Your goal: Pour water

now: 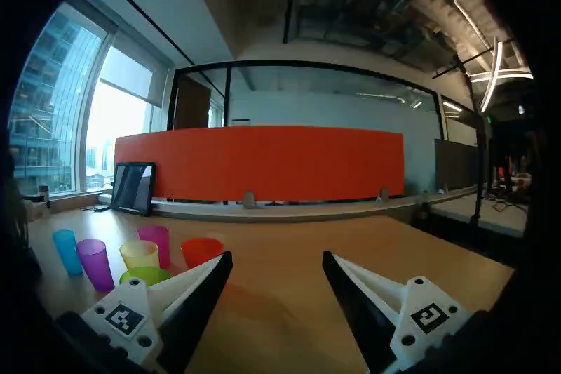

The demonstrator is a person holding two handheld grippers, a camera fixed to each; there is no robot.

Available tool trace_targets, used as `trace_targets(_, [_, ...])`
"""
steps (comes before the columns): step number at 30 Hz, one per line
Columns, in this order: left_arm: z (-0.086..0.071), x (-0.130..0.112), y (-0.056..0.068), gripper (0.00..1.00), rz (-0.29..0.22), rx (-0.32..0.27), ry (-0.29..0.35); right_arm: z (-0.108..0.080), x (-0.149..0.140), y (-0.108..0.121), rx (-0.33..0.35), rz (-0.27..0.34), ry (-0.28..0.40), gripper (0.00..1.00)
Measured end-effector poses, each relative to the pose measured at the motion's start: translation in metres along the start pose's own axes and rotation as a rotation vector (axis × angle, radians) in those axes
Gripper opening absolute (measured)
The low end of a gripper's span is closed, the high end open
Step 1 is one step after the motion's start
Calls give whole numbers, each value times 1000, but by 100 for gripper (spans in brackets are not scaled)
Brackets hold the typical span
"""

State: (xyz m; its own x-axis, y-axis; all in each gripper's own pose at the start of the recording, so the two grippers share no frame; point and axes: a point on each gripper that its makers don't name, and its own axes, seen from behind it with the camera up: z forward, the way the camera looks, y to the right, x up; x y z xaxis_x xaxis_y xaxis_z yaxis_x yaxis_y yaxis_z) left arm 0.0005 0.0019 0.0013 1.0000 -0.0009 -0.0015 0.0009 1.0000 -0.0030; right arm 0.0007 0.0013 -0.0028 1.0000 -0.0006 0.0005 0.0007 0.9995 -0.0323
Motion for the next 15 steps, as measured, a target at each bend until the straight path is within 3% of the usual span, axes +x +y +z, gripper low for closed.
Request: trace_targets(15, [0, 0, -1, 96, 0, 0, 0, -1, -1, -1, 0, 1, 0, 100])
